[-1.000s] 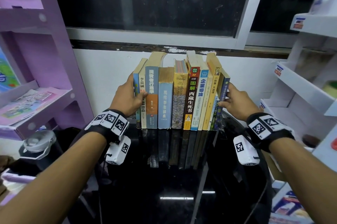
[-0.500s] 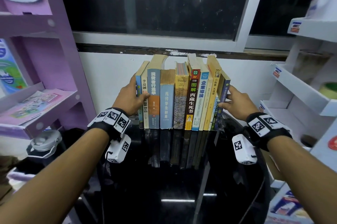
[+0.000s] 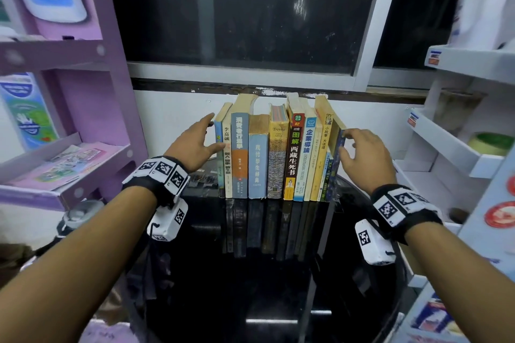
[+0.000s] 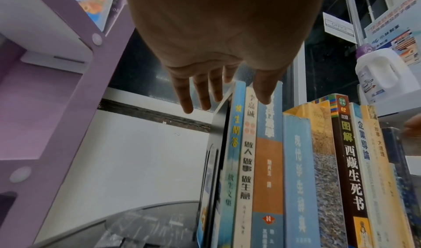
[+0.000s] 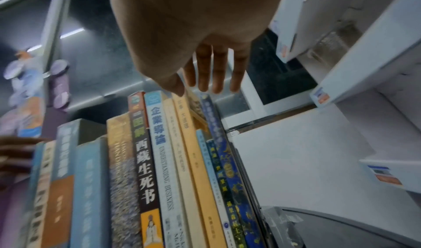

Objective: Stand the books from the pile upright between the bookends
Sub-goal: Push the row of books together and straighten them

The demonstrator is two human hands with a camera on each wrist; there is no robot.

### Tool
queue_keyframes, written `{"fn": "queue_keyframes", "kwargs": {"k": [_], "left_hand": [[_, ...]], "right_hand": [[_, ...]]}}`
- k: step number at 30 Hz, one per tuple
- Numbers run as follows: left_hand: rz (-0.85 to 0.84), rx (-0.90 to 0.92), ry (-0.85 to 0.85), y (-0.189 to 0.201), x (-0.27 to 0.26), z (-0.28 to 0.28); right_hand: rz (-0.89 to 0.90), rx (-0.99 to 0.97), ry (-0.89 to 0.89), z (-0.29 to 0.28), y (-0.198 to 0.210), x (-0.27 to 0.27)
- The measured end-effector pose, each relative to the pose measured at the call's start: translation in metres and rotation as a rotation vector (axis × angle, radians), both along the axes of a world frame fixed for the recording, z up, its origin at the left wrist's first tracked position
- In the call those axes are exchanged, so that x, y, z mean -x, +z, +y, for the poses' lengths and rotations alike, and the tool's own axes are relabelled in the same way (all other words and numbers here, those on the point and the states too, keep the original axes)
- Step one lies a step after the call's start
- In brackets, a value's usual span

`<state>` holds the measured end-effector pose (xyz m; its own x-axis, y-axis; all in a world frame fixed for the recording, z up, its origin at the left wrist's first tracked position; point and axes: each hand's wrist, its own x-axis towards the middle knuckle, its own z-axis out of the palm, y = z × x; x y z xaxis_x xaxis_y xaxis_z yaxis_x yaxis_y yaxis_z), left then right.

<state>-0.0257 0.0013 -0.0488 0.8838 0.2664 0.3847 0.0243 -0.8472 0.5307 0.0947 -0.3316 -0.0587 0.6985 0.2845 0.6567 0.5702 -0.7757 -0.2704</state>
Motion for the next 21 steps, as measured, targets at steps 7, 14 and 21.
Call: {"fn": "queue_keyframes", "kwargs": {"k": [7,14,21], "left_hand": [[-0.064,-0.089,-0.075,0.027,0.007,0.006],[-0.155,-0.162,-0.197,0.044,-0.008,0.014],[-0.132,-0.147,-0.269,0.048,-0.028,0.022]], "right_hand": [[-0.297,0.337,0.278,0.053,0.006,0.036],[-0.455,0.749,0.478,0.113,-0.018,0.045],[-0.496,0.914,0.579,0.152,-0.035,0.032]]}}
